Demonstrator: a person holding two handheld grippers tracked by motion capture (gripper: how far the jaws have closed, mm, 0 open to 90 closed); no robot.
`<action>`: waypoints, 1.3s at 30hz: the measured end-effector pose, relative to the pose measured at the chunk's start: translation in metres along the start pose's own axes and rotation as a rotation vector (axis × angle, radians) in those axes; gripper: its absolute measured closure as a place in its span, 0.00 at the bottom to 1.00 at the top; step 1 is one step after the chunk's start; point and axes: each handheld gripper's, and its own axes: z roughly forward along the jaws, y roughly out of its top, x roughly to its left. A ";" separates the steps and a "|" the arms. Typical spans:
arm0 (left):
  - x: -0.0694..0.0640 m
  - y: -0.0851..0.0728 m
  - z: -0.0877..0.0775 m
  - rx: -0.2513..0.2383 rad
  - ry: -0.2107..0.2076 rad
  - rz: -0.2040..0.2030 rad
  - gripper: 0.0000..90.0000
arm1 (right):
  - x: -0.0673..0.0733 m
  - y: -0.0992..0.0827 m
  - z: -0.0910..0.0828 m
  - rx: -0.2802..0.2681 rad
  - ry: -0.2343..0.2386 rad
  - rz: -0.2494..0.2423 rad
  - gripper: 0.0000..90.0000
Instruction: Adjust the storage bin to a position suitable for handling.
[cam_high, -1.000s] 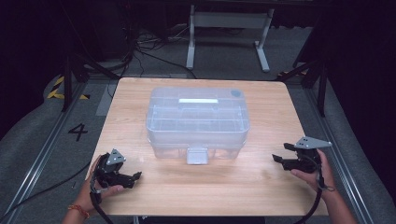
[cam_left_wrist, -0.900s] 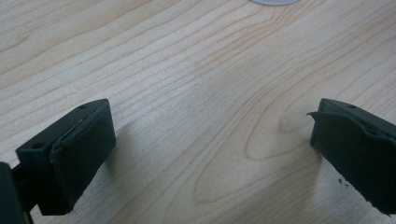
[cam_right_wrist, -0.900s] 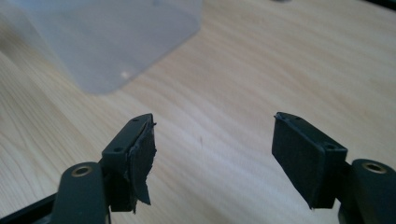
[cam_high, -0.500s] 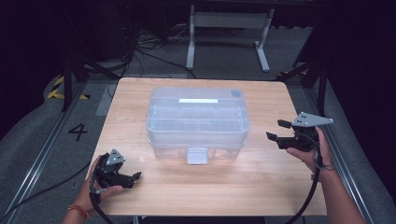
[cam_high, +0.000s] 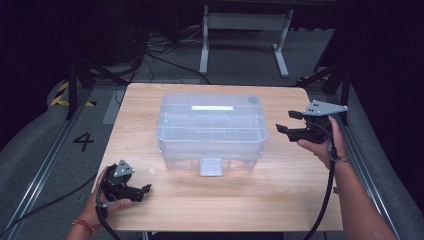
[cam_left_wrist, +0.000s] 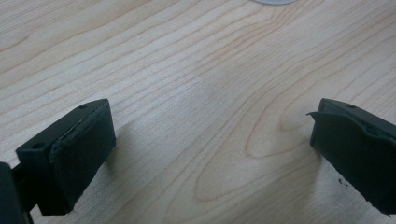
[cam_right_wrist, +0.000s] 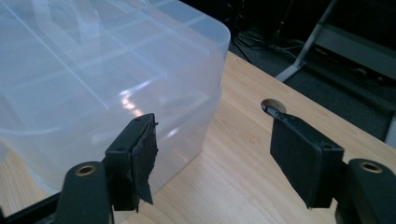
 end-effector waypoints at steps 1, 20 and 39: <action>0.000 0.000 0.000 0.000 0.000 0.000 0.01 | 0.000 0.003 0.000 -0.001 -0.002 -0.004 0.36; 0.000 0.000 0.000 0.001 -0.003 0.001 0.01 | 0.020 0.044 0.027 -0.016 0.035 -0.077 0.37; 0.001 0.000 0.000 0.005 -0.005 0.008 0.01 | 0.043 0.074 0.061 0.001 0.110 -0.121 0.38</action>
